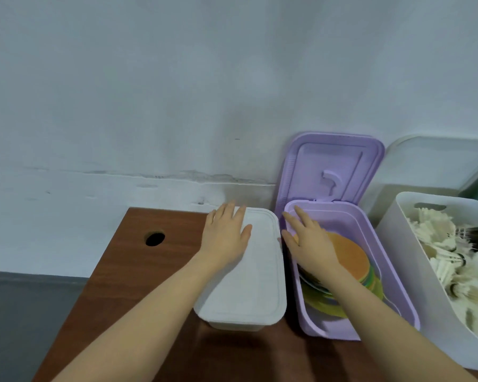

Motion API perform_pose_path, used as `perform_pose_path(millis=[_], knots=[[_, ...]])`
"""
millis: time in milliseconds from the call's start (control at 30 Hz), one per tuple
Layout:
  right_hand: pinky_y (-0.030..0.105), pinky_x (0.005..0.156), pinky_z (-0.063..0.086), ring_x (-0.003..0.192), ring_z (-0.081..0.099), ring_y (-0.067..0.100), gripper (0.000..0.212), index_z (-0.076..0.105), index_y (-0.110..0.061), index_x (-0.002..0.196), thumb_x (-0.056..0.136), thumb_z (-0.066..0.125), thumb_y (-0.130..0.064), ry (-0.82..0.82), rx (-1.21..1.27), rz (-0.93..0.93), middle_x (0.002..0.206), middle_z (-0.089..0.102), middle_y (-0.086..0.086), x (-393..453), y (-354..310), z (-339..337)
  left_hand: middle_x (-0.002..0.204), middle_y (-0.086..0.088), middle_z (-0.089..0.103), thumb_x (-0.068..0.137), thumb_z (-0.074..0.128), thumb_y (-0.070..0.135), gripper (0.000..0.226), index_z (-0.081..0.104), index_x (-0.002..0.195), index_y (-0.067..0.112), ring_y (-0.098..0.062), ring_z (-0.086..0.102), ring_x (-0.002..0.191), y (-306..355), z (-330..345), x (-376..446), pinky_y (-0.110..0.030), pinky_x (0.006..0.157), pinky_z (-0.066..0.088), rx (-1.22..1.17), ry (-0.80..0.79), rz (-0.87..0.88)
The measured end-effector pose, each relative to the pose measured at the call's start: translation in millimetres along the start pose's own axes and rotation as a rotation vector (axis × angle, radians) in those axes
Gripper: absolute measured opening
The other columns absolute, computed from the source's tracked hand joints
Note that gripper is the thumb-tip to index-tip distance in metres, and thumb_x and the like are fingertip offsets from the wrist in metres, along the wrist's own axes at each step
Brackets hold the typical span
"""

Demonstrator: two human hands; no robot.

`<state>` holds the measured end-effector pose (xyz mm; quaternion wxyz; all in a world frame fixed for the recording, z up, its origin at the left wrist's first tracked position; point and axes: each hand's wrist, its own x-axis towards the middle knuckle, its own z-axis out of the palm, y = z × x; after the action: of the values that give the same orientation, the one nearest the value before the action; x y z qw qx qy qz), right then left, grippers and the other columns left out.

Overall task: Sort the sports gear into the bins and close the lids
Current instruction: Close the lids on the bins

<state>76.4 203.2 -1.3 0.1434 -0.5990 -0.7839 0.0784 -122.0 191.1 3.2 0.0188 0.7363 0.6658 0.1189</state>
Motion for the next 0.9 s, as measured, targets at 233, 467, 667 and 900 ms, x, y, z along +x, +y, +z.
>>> perform_pose_path(millis=[233, 467, 667, 900], knots=[[0.049, 0.084, 0.048, 0.111, 0.053, 0.044, 0.048, 0.047, -0.012, 0.136, 0.089, 0.053, -0.022, 0.255, -0.026, -0.026, 0.141, 0.043, 0.021, 36.2, 73.2, -59.5, 0.153, -0.009, 0.024, 0.096, 0.032, 0.042, 0.056, 0.023, 0.146, 0.019, -0.024, 0.025, 0.138, 67.1, -22.7, 68.1, -0.036, 0.109, 0.019, 0.013, 0.118, 0.094], [0.051, 0.089, 0.045, 0.111, 0.049, 0.049, 0.067, 0.033, -0.010, 0.144, 0.084, 0.061, -0.020, 0.369, -0.030, -0.023, 0.143, 0.034, 0.028, 79.2, 144.6, -98.9, 0.155, -0.014, 0.012, 0.096, 0.035, 0.045, 0.068, -0.001, 0.149, 0.023, -0.033, 0.029, 0.133, 123.7, -32.4, 123.7, -0.041, 0.107, 0.025, -0.008, 0.180, -0.007], [0.049, 0.103, 0.035, 0.125, 0.037, 0.048, 0.071, 0.022, -0.009, 0.147, 0.085, 0.051, -0.027, 0.358, 0.149, -0.082, 0.147, 0.025, 0.028, 90.4, 164.5, -86.4, 0.153, -0.016, 0.014, 0.096, 0.035, 0.045, 0.069, -0.005, 0.149, 0.025, -0.038, 0.045, 0.120, 134.7, -25.9, 138.5, -0.042, 0.097, 0.036, -0.095, 0.177, -0.111], [0.041, 0.109, 0.026, 0.134, 0.026, 0.041, 0.078, 0.010, -0.009, 0.149, 0.087, 0.058, -0.012, 0.334, 0.380, -0.096, 0.151, 0.015, 0.022, 94.2, 173.8, -86.7, 0.145, -0.011, 0.020, 0.097, 0.037, 0.043, 0.063, 0.002, 0.148, 0.036, -0.036, 0.056, 0.106, 148.1, -24.6, 134.9, -0.037, 0.090, 0.043, -0.399, 0.197, -0.165]])
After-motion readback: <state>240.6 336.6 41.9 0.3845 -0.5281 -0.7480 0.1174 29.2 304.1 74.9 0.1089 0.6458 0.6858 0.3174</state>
